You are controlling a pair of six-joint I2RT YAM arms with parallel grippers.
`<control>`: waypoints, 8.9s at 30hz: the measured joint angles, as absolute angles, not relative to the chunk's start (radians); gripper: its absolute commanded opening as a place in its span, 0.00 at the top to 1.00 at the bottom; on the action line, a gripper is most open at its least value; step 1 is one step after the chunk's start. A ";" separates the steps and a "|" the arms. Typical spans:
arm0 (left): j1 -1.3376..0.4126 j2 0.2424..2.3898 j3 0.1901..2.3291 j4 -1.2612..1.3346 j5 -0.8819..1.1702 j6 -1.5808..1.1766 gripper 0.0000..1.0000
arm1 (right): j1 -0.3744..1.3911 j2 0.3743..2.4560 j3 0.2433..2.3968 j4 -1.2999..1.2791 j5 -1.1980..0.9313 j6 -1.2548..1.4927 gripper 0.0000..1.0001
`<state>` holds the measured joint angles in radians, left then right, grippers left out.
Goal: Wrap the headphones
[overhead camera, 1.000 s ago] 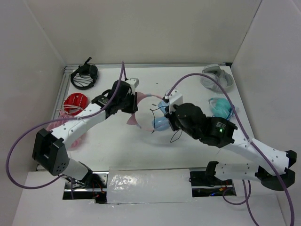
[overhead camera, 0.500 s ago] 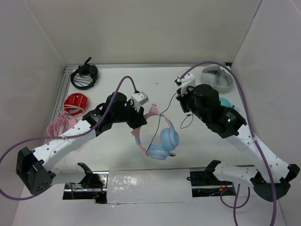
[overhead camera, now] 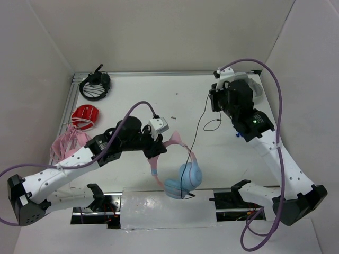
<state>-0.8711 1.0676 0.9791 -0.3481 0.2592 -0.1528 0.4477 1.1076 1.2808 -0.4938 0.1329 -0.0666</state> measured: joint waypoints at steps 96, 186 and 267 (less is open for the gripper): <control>-0.984 1.148 1.161 -0.514 0.023 -0.460 1.00 | 0.591 0.892 0.942 -0.172 0.221 0.033 1.00; -0.452 1.716 1.991 -0.703 -0.353 -0.540 1.00 | 1.517 0.941 0.614 -0.084 0.326 0.380 1.00; -0.886 1.064 1.198 -0.449 -0.124 -0.313 1.00 | 0.390 1.044 0.864 0.006 -0.498 -0.092 1.00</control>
<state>-0.8864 1.0641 1.1980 -0.4492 -0.1242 -0.3134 0.3904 1.0435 0.8642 0.0059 -0.4984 -0.0917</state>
